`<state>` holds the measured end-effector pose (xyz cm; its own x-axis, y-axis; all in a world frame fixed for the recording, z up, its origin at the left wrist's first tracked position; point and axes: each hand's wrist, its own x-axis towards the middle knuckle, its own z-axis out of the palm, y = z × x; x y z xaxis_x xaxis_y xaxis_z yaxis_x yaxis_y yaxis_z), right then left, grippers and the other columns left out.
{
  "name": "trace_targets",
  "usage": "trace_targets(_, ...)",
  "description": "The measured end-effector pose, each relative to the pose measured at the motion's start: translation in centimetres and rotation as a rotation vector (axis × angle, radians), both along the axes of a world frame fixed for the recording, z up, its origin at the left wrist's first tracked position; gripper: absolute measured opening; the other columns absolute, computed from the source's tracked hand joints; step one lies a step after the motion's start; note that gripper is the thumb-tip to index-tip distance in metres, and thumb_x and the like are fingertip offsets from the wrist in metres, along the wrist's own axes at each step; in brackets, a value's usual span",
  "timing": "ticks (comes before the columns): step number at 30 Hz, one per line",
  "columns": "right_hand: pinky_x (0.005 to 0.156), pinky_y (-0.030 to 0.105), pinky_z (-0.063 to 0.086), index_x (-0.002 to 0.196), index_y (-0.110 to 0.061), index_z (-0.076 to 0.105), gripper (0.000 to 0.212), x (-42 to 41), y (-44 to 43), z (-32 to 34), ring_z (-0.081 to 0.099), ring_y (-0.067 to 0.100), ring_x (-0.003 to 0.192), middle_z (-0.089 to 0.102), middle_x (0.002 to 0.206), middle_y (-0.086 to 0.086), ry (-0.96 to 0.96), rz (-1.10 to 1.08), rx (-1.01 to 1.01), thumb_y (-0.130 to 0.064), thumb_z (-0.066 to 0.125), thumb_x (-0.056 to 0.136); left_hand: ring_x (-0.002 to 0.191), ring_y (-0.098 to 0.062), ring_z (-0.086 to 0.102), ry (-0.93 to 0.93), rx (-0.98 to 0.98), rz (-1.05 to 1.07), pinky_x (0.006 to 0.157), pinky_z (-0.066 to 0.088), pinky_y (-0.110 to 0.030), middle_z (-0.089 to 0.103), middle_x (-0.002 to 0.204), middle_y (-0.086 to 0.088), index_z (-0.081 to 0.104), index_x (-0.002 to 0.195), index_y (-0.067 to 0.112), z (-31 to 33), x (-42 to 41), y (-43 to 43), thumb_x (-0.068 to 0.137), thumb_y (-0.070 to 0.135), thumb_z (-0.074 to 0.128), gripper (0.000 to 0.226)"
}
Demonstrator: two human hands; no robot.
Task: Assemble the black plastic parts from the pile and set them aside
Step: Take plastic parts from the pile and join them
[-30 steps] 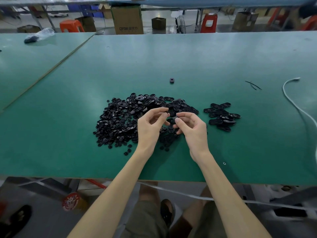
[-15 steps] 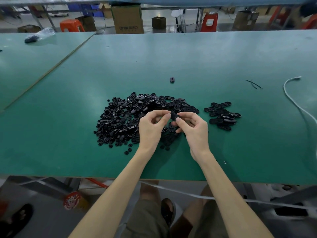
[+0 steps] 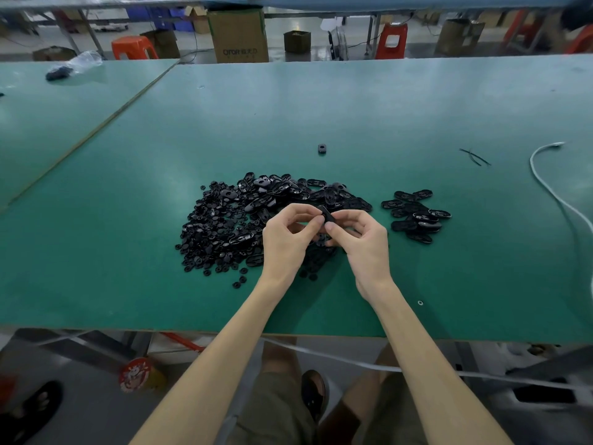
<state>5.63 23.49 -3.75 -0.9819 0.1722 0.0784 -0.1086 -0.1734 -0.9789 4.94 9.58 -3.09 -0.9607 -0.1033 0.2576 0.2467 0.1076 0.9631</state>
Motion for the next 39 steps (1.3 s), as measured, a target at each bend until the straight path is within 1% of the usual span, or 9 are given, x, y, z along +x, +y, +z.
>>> trace_targets(3, 0.068, 0.024, 0.060, 0.102, -0.005, 0.072, 0.017, -0.03, -0.01, 0.03, 0.077, 0.017, 0.081, 0.078, 0.092, 0.004, -0.003, 0.006, -0.001, 0.003, 0.079, 0.089, 0.082, -0.026, 0.072, -0.005, -0.025, 0.011, 0.078, 0.060, -0.047, 0.076, 0.088, -0.001, 0.074, 0.093, 0.018, 0.04, 0.01, 0.01, 0.092, 0.010, 0.076, 0.008)
trace_targets(7, 0.068, 0.022, 0.059, 0.102, -0.005, 0.072, 0.017, -0.01, 0.02, 0.03, 0.077, 0.016, 0.080, 0.079, 0.090, 0.000, 0.007, 0.013, 0.002, 0.003, 0.078, 0.089, 0.080, -0.028, 0.072, -0.009, -0.032, 0.014, 0.076, 0.060, -0.044, 0.075, 0.087, 0.000, 0.074, 0.093, 0.018, 0.12, 0.07, 0.02, 0.092, 0.010, 0.075, 0.009)
trace_targets(12, 0.068, 0.023, 0.059, 0.101, -0.008, 0.073, 0.016, 0.02, 0.04, -0.05, 0.075, 0.016, 0.080, 0.078, 0.091, -0.001, 0.015, 0.010, 0.021, 0.002, 0.079, 0.089, 0.078, -0.024, 0.072, -0.002, -0.086, 0.035, 0.076, 0.061, -0.041, 0.075, 0.085, 0.003, 0.074, 0.093, 0.019, 0.07, 0.18, 0.15, 0.092, 0.010, 0.075, 0.009)
trace_targets(18, 0.067, 0.023, 0.059, 0.099, -0.007, 0.074, 0.016, 0.02, 0.12, -0.05, 0.076, 0.017, 0.078, 0.079, 0.089, 0.001, 0.015, 0.021, 0.028, 0.002, 0.080, 0.088, 0.072, -0.011, 0.069, 0.028, -0.121, 0.055, 0.069, 0.054, -0.025, 0.074, 0.083, 0.007, 0.074, 0.092, 0.017, 0.10, 0.21, 0.10, 0.091, 0.007, 0.076, 0.010)
trace_targets(23, 0.070, 0.024, 0.060, 0.100, -0.003, 0.074, 0.017, 0.01, 0.12, 0.04, 0.078, 0.022, 0.080, 0.080, 0.089, 0.008, -0.004, 0.015, 0.014, 0.003, 0.081, 0.086, 0.072, -0.005, 0.070, 0.054, -0.158, 0.086, 0.067, 0.049, -0.012, 0.074, 0.085, 0.006, 0.073, 0.091, 0.017, -0.02, 0.27, 0.27, 0.092, 0.006, 0.075, 0.011)
trace_targets(29, 0.071, 0.026, 0.061, 0.100, -0.002, 0.074, 0.015, 0.13, 0.04, 0.04, 0.079, 0.027, 0.083, 0.080, 0.090, 0.013, -0.003, 0.018, -0.006, 0.005, 0.079, 0.088, 0.078, -0.002, 0.068, 0.122, -0.290, 0.125, 0.069, 0.045, -0.007, 0.068, 0.091, 0.005, 0.072, 0.092, 0.018, -0.03, 0.41, 0.51, 0.094, 0.007, 0.072, 0.012)
trace_targets(34, 0.075, 0.029, 0.063, 0.101, -0.001, 0.073, 0.016, 0.10, -0.03, 0.24, 0.079, 0.030, 0.083, 0.080, 0.090, 0.013, -0.005, 0.017, -0.026, 0.005, 0.079, 0.088, 0.084, -0.009, 0.067, 0.109, -0.235, 0.122, 0.071, 0.045, -0.012, 0.068, 0.095, 0.004, 0.074, 0.092, 0.020, 0.09, 0.29, 0.20, 0.092, 0.009, 0.075, 0.011)
trace_targets(38, 0.074, 0.028, 0.062, 0.101, 0.003, 0.071, 0.016, 0.13, -0.09, 0.34, 0.079, 0.032, 0.083, 0.079, 0.091, 0.015, -0.013, 0.026, -0.073, 0.007, 0.078, 0.087, 0.085, -0.015, 0.068, 0.039, -0.129, 0.090, 0.076, 0.059, -0.039, 0.067, 0.102, 0.002, 0.075, 0.092, 0.021, 0.04, 0.00, -0.07, 0.090, 0.011, 0.078, 0.011)
trace_targets(39, 0.074, 0.028, 0.062, 0.101, 0.002, 0.071, 0.015, 0.15, -0.09, 0.36, 0.079, 0.032, 0.083, 0.079, 0.091, 0.015, -0.012, 0.029, -0.070, 0.007, 0.077, 0.088, 0.087, -0.016, 0.070, 0.026, -0.099, 0.078, 0.077, 0.059, -0.042, 0.068, 0.103, 0.001, 0.075, 0.093, 0.019, 0.00, -0.03, -0.15, 0.090, 0.010, 0.078, 0.011)
